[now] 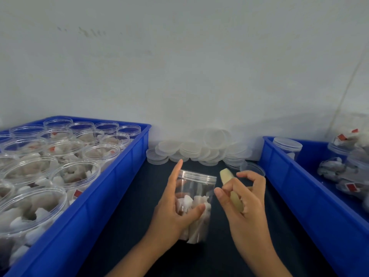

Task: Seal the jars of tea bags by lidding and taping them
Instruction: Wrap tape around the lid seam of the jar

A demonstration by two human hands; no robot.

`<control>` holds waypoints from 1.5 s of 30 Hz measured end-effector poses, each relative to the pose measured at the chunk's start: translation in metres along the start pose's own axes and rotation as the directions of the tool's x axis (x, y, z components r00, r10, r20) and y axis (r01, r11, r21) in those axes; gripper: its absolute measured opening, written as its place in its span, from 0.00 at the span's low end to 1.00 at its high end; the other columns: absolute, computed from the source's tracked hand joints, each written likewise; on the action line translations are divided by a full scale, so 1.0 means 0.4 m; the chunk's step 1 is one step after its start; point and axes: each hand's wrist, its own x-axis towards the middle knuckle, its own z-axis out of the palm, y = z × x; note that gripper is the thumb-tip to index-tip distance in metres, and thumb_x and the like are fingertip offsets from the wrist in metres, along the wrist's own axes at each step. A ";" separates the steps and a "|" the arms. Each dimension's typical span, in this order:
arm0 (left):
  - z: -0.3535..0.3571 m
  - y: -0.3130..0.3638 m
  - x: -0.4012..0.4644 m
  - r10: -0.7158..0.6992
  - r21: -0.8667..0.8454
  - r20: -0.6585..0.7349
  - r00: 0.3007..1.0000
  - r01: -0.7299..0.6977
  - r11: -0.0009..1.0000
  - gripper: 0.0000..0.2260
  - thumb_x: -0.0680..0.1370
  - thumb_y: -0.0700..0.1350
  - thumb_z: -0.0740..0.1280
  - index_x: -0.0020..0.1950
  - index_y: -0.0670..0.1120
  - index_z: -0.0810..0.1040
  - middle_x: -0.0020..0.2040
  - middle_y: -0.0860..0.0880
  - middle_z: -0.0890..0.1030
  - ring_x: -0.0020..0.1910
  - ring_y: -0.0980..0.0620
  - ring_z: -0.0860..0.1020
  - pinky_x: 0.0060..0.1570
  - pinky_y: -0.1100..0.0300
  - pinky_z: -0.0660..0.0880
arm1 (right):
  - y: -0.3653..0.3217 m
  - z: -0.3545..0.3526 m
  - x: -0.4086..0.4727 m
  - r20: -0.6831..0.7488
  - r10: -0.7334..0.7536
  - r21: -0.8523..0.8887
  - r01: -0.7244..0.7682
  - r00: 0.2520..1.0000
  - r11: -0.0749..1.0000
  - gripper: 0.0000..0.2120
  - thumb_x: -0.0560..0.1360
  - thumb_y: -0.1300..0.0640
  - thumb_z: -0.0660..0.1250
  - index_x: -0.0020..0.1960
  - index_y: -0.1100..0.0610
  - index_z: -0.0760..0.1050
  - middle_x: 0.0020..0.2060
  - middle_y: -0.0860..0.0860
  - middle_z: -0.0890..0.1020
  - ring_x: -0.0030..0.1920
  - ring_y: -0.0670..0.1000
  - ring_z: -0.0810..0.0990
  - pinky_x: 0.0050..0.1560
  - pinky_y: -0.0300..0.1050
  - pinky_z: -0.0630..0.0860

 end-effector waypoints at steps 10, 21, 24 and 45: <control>-0.003 0.015 0.008 0.020 -0.074 0.049 0.999 -0.016 0.997 0.41 0.66 0.56 0.77 0.72 0.62 0.56 0.69 0.56 0.70 0.66 0.57 0.73 0.65 0.56 0.73 | -0.039 0.026 0.074 0.136 0.026 -0.052 -0.019 0.990 0.998 0.12 0.75 0.54 0.69 0.34 0.50 0.71 0.51 0.34 0.72 0.51 0.33 0.73 0.45 0.34 0.71; 0.008 0.033 0.016 -0.012 -0.100 -0.006 1.000 0.011 0.995 0.29 0.70 0.63 0.68 0.66 0.58 0.62 0.61 0.50 0.75 0.58 0.51 0.79 0.60 0.46 0.76 | -0.051 0.019 0.069 0.162 0.091 0.010 -0.094 0.983 0.996 0.11 0.75 0.55 0.69 0.35 0.53 0.73 0.52 0.37 0.72 0.52 0.33 0.72 0.45 0.34 0.72; 0.016 0.035 0.014 -0.004 -0.064 -0.027 1.000 0.003 0.998 0.27 0.70 0.65 0.66 0.65 0.59 0.63 0.57 0.52 0.78 0.55 0.52 0.80 0.58 0.46 0.76 | -0.054 0.009 0.062 0.147 0.091 0.011 -0.094 0.985 0.996 0.11 0.75 0.56 0.69 0.34 0.53 0.73 0.51 0.37 0.72 0.52 0.31 0.71 0.42 0.28 0.71; 0.018 0.045 0.010 0.004 0.108 -0.099 0.995 0.007 0.994 0.25 0.69 0.71 0.57 0.60 0.62 0.60 0.56 0.55 0.76 0.49 0.59 0.80 0.50 0.54 0.78 | -0.056 0.005 0.047 0.120 0.115 0.052 -0.122 0.986 0.991 0.10 0.74 0.59 0.70 0.35 0.56 0.75 0.48 0.43 0.73 0.49 0.35 0.73 0.45 0.24 0.69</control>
